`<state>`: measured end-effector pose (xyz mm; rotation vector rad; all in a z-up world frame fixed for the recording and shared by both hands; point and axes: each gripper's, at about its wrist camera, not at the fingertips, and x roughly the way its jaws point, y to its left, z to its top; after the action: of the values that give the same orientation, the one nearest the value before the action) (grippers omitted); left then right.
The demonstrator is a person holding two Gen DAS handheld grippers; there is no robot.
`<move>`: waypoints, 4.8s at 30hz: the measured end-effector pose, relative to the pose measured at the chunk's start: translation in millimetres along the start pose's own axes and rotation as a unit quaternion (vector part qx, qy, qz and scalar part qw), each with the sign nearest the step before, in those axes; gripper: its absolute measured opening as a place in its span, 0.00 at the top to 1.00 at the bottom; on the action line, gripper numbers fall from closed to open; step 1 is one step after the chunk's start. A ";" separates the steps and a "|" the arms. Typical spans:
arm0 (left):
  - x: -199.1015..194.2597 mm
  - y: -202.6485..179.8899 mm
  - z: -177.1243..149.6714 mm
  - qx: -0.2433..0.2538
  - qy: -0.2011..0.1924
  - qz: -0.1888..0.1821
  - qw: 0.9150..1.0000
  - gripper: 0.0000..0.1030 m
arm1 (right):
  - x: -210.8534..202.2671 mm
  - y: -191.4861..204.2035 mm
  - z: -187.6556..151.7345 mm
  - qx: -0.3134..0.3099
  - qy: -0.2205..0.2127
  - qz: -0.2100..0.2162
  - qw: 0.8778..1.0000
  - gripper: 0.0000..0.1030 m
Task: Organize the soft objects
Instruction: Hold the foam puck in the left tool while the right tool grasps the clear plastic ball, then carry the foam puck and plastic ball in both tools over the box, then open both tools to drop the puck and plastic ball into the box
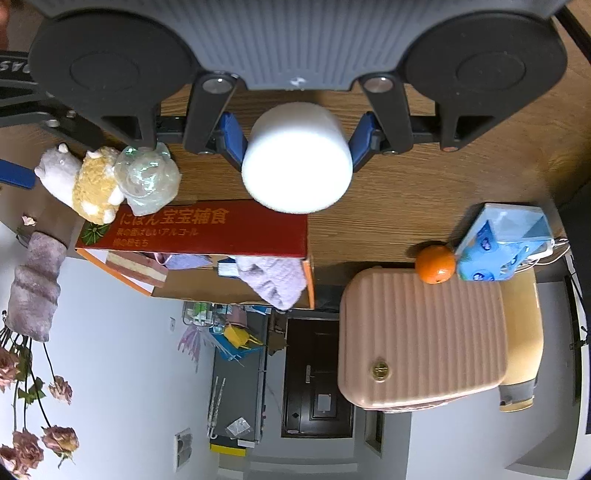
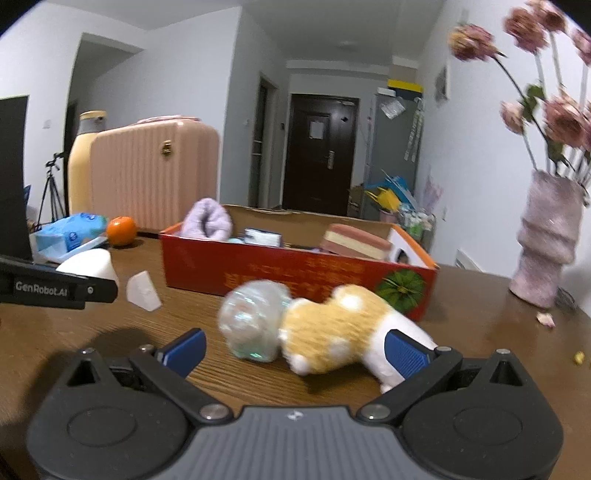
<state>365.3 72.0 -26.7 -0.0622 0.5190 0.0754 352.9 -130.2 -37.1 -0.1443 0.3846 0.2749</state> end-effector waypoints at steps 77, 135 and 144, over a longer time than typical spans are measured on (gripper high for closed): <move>22.3 5.7 45.8 -0.036 -0.067 0.023 0.997 0.42 | 56.3 -2.0 63.3 0.051 -0.039 0.013 0.998 0.68; 173.1 -63.5 132.9 -0.079 -0.068 0.024 0.994 0.41 | 201.5 -64.1 118.4 0.109 0.011 -0.029 0.994 0.66; 177.6 -52.0 132.3 -0.102 -0.059 0.042 0.992 0.00 | 201.5 -69.7 117.2 0.126 0.012 -0.054 0.991 0.29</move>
<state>588.8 40.6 1.6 -0.2344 0.3938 0.2134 593.6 -126.7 -1.9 0.0789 0.4314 0.1160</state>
